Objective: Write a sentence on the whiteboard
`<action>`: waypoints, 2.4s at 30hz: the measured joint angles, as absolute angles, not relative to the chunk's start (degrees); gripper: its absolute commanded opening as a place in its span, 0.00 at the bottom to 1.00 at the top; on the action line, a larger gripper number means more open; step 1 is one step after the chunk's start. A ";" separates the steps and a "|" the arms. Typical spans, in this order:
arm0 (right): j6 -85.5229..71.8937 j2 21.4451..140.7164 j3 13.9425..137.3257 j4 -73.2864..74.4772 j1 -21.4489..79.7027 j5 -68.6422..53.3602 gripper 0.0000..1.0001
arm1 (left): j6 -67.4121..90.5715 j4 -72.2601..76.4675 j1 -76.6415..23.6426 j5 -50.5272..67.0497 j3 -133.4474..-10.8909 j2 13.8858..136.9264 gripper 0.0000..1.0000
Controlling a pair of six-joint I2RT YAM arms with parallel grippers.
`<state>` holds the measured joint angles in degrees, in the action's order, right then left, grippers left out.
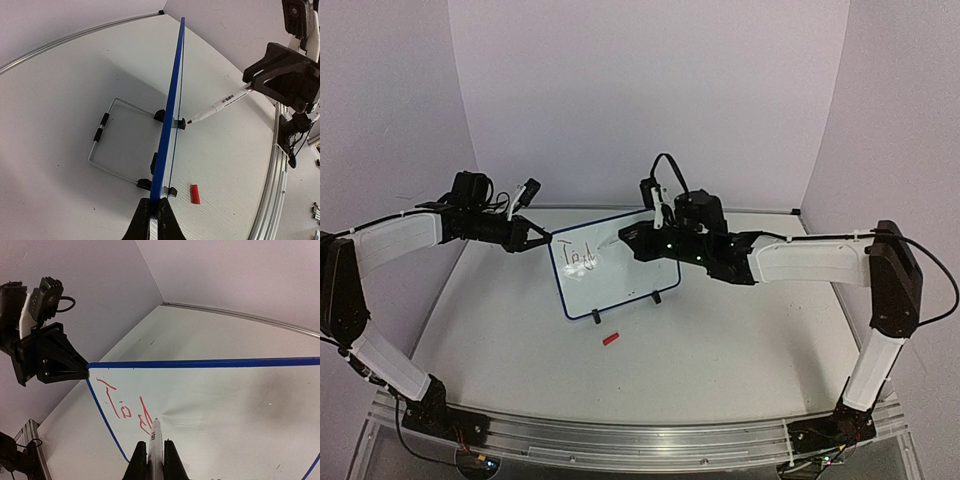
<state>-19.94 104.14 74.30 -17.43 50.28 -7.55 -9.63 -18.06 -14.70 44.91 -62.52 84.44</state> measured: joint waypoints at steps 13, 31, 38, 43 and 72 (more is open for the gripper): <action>-20.21 101.89 73.84 -17.54 50.28 -7.64 0.00 | -9.65 -18.17 -14.74 44.91 -62.52 84.38 0.00; -20.84 104.81 73.84 -17.52 50.17 -6.92 0.00 | -10.31 -18.61 -14.85 44.88 -62.52 84.12 0.00; -20.86 105.03 73.84 -17.45 50.17 -5.41 0.00 | -10.48 -18.65 -14.85 44.86 -62.52 84.12 0.00; -20.84 105.03 73.87 -17.43 50.17 -4.58 0.00 | -10.50 -18.65 -14.85 44.82 -62.52 84.09 0.00; -20.67 106.83 76.47 -17.04 50.17 -7.64 0.00 | -10.52 -19.03 -14.85 44.80 -62.52 84.03 0.00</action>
<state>-20.67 106.83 76.47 -17.04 50.17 -7.64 -10.52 -19.03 -14.85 44.80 -62.52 84.03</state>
